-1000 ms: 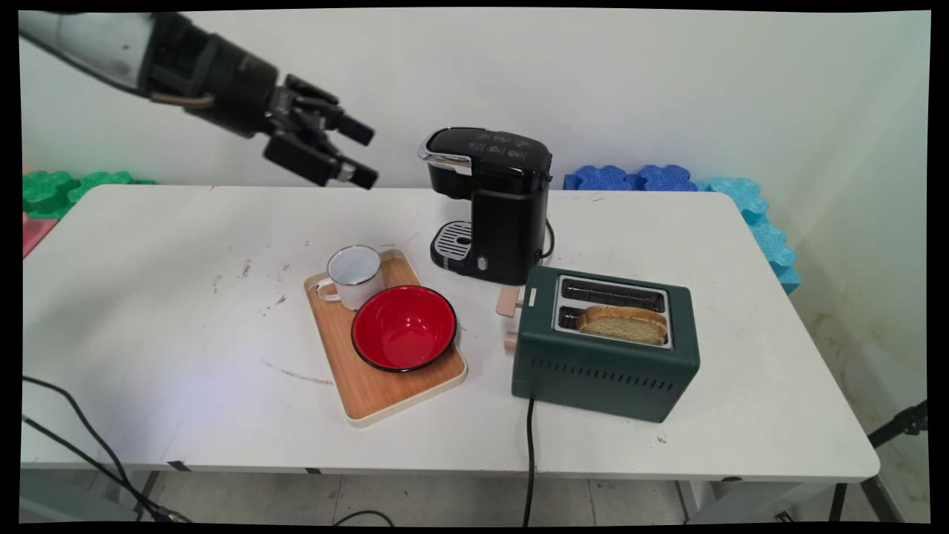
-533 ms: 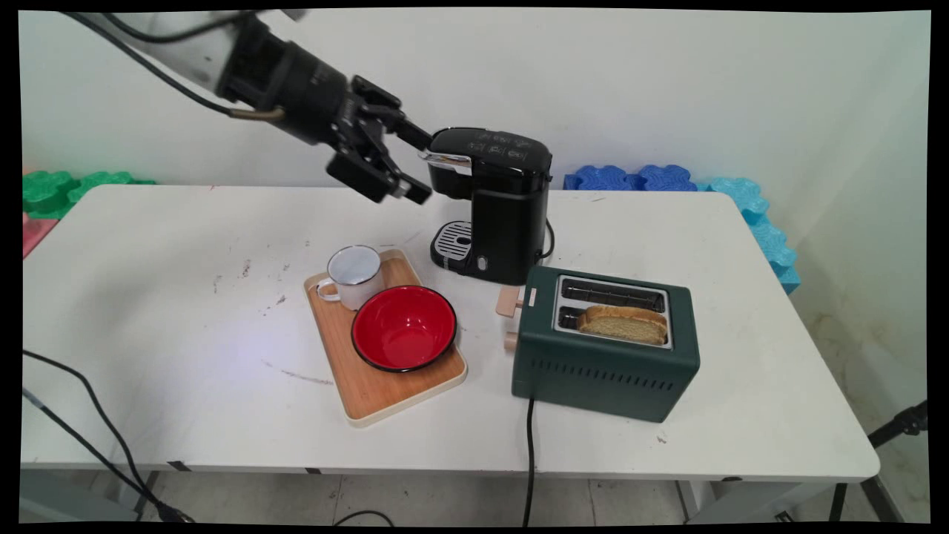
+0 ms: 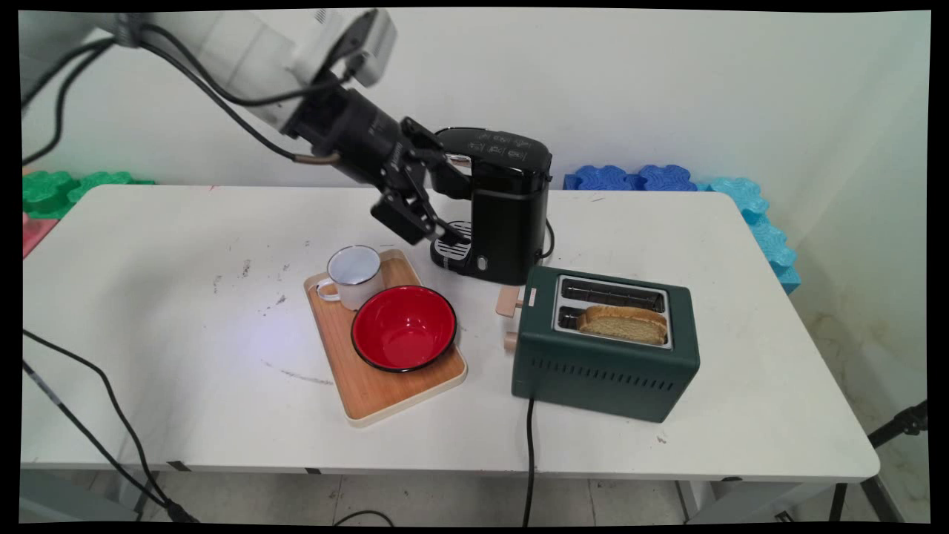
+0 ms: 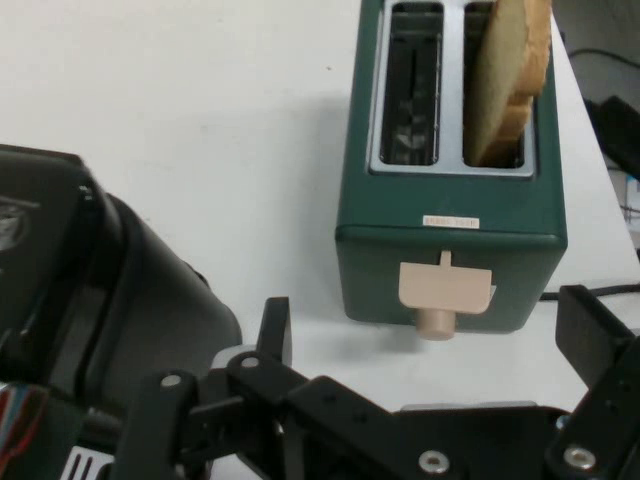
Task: Press the toaster switch
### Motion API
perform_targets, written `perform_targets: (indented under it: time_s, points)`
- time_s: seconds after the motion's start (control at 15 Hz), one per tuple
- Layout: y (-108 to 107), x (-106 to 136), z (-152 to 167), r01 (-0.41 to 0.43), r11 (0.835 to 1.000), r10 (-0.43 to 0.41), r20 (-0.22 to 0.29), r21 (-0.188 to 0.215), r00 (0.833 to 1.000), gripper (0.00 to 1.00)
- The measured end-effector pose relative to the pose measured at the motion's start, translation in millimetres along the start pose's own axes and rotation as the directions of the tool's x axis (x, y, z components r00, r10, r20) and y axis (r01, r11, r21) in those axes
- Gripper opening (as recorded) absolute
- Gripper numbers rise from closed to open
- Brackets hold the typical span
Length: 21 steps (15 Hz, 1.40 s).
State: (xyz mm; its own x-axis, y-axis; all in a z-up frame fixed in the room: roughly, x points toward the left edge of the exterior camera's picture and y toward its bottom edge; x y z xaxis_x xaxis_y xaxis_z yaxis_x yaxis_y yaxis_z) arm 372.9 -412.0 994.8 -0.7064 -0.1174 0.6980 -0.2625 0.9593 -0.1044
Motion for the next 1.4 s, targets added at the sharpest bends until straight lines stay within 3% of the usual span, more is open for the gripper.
perform_targets:
  time_s: [0.07,0.13,0.73,1.4]
  points:
    - [-2,0,7,-0.006,1.000,0.006,0.010,-0.008,1.000,1.00]
    - [-3,0,14,-0.009,1.000,0.010,0.020,-0.016,1.000,0.00]
    - [-12,0,59,0.002,0.997,0.003,0.065,-0.072,0.998,0.00]
    - [-12,-3,85,0.017,0.994,-0.007,0.088,-0.111,0.996,0.00]
